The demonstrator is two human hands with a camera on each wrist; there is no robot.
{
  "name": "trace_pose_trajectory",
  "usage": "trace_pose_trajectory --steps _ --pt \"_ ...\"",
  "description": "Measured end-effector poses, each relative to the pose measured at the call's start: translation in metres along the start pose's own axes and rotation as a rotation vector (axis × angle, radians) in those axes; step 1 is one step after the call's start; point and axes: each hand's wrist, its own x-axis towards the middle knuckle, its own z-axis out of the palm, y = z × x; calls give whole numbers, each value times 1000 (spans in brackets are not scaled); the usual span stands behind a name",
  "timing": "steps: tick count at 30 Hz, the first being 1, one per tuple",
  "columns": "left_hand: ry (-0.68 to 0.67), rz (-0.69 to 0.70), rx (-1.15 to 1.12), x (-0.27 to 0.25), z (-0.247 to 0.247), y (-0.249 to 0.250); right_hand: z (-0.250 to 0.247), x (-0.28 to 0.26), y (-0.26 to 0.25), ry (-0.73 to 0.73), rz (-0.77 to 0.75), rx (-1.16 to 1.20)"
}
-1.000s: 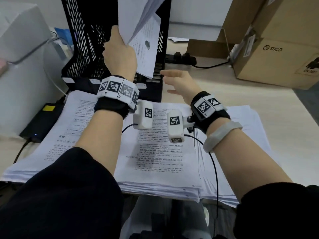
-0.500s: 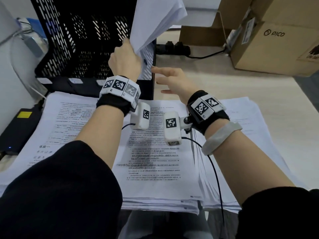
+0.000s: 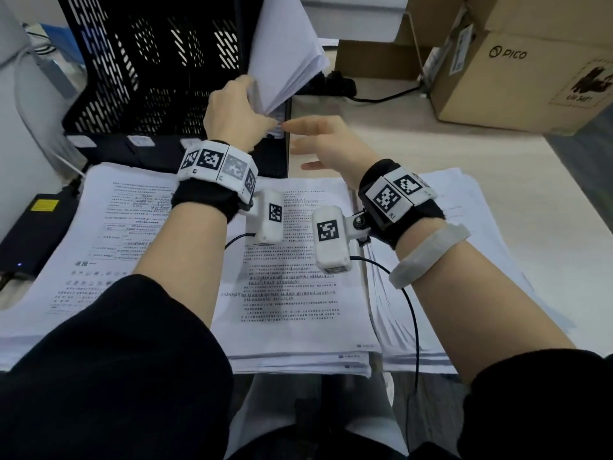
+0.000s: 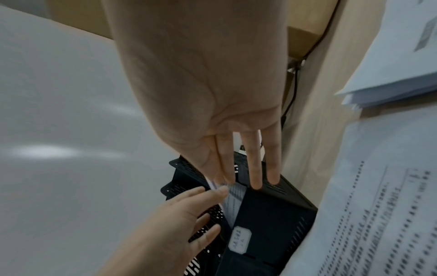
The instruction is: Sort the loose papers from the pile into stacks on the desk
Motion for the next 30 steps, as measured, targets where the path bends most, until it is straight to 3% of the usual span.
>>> trace_pose_trajectory --steps 8,14,19,26,30 --pt "17 -15 -222 -48 -28 14 -7 -66 -15 135 -105 7" --pt "-191 17 -454 -108 -34 31 -14 -126 -12 184 -188 -32" --pt "-370 23 -505 -162 -20 40 -23 -173 8 277 -186 -31" --pt "-601 57 -416 -215 16 50 -38 -226 55 571 -184 57" --pt "-746 226 -260 -239 32 62 -41 -244 79 841 -154 149"
